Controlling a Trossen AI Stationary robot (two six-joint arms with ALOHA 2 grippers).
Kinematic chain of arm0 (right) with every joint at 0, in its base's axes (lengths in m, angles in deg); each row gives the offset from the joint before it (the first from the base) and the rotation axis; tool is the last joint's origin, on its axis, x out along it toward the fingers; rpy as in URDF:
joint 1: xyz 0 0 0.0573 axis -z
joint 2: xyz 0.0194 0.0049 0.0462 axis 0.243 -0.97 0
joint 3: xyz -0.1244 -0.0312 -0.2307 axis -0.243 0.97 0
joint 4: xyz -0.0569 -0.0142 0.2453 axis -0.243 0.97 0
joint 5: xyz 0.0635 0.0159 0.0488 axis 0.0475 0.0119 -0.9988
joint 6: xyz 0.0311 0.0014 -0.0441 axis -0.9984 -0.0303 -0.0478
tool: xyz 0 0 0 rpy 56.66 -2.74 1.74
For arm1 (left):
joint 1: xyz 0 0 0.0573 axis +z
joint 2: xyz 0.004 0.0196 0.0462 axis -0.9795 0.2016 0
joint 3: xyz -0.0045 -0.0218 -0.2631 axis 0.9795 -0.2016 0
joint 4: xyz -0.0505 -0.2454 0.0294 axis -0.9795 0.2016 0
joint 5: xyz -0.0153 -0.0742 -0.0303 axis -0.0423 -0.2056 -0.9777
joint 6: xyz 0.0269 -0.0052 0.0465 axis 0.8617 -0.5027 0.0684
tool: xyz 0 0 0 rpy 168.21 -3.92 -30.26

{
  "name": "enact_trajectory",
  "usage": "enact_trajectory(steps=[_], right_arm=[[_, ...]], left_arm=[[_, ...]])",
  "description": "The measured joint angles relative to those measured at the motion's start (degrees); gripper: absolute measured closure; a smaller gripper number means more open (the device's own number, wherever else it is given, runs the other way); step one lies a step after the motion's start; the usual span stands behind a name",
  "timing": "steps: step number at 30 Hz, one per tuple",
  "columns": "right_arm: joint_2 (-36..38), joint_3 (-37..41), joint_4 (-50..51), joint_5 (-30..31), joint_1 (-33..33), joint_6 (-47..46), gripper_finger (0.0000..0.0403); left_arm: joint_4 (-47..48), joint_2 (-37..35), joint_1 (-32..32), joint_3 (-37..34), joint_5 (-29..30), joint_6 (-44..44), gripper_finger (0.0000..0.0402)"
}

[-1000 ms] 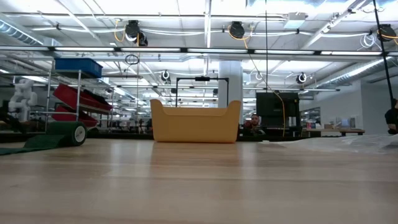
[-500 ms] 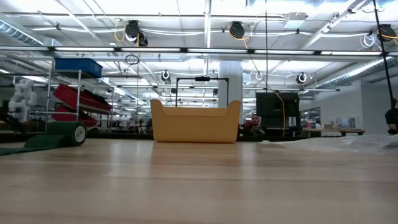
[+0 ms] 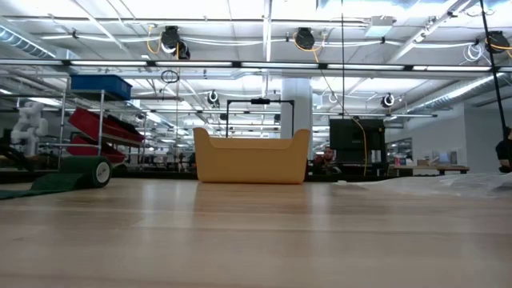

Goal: Roll bandage
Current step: Roll the red bandage

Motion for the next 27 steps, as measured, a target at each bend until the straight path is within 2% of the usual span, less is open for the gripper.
enact_trajectory(steps=[5, 12, 16, 23, 27], right_arm=[[0.0, 0.0, 1.4, -0.3, 0.4, -1.4, 0.0383], [0.1, 0.0, 2.6, -0.4, 0.6, 0.7, 0.0378], [0.8, 0.0, 4.3, 0.1, -0.2, 4.4, 0.0353], [4.7, 0.0, 16.3, 0.7, -2.2, 7.8, 0.0293], [5.4, 0.0, 18.3, 6.3, -3.9, 15.6, 0.0273]], left_arm=[[0.4, 0.0, 0.0, 0.0, 0.5, 0.1, 0.0379], [0.4, 0.0, 0.0, -0.1, 0.6, -0.3, 0.0376], [0.3, 0.1, 0.0, -0.1, 0.9, -0.4, 0.0376], [-0.3, 0.1, 0.1, -0.1, 1.0, -5.4, 0.0376], [-0.5, 0.1, 0.0, 0.0, 1.0, -10.8, 0.0376]])
